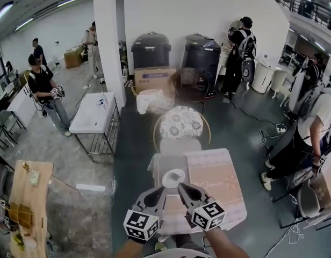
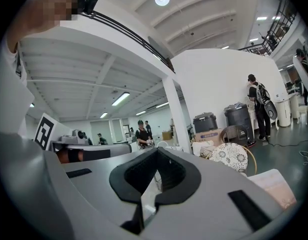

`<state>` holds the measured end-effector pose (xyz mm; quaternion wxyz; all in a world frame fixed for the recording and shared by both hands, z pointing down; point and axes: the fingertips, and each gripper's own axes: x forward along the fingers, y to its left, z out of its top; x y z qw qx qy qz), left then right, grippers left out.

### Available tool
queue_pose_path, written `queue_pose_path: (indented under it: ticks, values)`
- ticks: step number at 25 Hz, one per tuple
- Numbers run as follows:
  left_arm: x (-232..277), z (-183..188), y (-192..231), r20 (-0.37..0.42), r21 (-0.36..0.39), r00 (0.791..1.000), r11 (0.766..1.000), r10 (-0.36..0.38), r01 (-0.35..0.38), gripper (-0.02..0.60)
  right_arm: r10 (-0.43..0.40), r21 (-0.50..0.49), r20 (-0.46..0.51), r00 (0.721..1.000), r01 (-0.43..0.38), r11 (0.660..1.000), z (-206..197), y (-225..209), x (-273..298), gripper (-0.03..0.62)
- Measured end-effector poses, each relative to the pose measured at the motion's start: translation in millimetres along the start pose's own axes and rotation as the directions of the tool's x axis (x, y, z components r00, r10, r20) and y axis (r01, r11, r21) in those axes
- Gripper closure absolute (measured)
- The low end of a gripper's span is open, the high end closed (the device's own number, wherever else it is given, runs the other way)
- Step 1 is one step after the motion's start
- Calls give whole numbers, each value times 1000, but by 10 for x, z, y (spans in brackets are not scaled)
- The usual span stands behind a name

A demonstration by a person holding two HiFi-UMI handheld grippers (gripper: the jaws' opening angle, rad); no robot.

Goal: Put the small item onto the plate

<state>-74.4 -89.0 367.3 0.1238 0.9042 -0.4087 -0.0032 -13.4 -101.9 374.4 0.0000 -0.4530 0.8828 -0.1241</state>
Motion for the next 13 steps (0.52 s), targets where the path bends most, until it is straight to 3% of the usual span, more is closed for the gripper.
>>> queue_pose_path:
  ticks: [13]
  values:
    - [35,44,-52,13,1,1000,1000,-6,6,577,9,-19,10,1000,-9,1000,34,-20,-36,580]
